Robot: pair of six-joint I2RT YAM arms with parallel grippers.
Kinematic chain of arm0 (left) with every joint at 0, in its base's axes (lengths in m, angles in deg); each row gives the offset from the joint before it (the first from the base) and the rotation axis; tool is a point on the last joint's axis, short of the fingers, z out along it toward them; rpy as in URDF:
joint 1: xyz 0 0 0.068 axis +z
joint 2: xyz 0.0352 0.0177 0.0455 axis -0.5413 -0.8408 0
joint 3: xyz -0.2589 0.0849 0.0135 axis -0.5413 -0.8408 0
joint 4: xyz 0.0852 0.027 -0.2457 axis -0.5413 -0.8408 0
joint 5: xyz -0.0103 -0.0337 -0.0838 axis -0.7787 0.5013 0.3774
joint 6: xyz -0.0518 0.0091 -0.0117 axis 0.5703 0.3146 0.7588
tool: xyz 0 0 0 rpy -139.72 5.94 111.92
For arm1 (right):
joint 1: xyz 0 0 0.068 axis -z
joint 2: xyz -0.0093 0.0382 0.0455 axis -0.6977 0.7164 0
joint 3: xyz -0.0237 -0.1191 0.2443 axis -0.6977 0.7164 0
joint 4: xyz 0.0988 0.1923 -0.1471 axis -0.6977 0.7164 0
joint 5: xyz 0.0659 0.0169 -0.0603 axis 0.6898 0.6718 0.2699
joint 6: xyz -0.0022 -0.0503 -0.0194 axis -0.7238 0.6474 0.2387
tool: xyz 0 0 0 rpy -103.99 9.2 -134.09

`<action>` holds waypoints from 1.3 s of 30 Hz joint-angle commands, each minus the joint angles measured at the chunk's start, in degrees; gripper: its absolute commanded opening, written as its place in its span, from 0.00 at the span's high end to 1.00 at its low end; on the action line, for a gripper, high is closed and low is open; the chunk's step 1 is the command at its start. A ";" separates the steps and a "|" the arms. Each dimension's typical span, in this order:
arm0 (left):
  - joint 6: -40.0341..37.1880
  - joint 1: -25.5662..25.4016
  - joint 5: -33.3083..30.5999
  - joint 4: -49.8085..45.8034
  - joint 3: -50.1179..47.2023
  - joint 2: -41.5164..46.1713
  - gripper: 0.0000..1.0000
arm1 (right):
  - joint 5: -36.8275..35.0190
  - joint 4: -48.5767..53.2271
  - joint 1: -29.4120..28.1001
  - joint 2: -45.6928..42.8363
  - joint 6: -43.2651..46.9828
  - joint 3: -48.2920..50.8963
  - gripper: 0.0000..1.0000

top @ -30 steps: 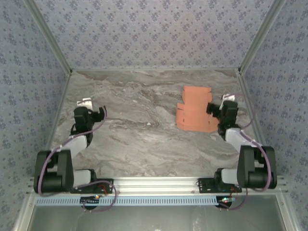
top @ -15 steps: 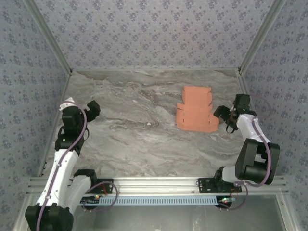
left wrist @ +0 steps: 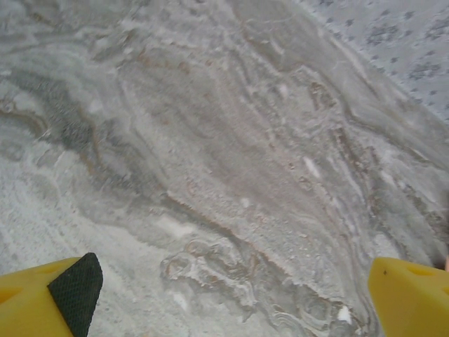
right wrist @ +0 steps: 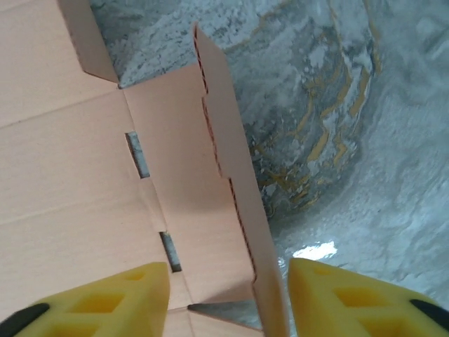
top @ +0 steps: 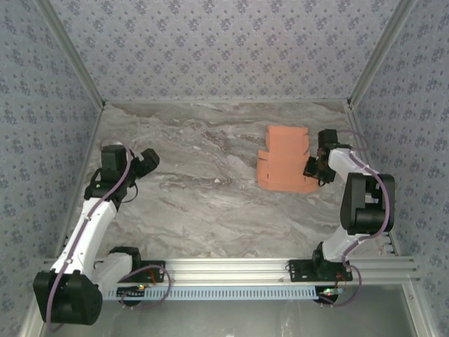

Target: Fold the paper box

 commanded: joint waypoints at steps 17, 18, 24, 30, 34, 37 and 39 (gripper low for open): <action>-10.26 -0.22 12.37 -5.85 15.02 -4.13 0.01 | -2.75 -7.07 -25.18 0.34 44.65 -4.09 1.00; -10.26 -0.23 13.36 -5.01 14.57 -4.13 0.01 | 0.15 -6.25 -26.18 0.84 49.29 -4.59 1.00; -6.15 -0.27 16.59 0.02 9.48 -6.13 0.01 | -5.01 -8.09 -29.95 6.70 52.97 -11.06 0.82; -1.79 -2.96 15.88 6.08 2.04 -8.15 0.01 | 6.41 -13.37 -27.66 -4.81 36.47 -4.96 0.37; -1.54 -7.80 14.75 7.59 0.44 -11.84 0.01 | 6.85 -15.19 -23.57 -13.39 12.11 1.27 0.45; -2.57 -11.31 15.13 7.92 2.04 -15.51 0.01 | 13.66 -11.91 -18.87 -17.47 -6.58 6.44 0.44; -4.27 -13.16 16.04 7.21 4.37 -18.34 0.01 | 14.98 -12.53 -18.51 -20.23 -16.20 11.42 0.46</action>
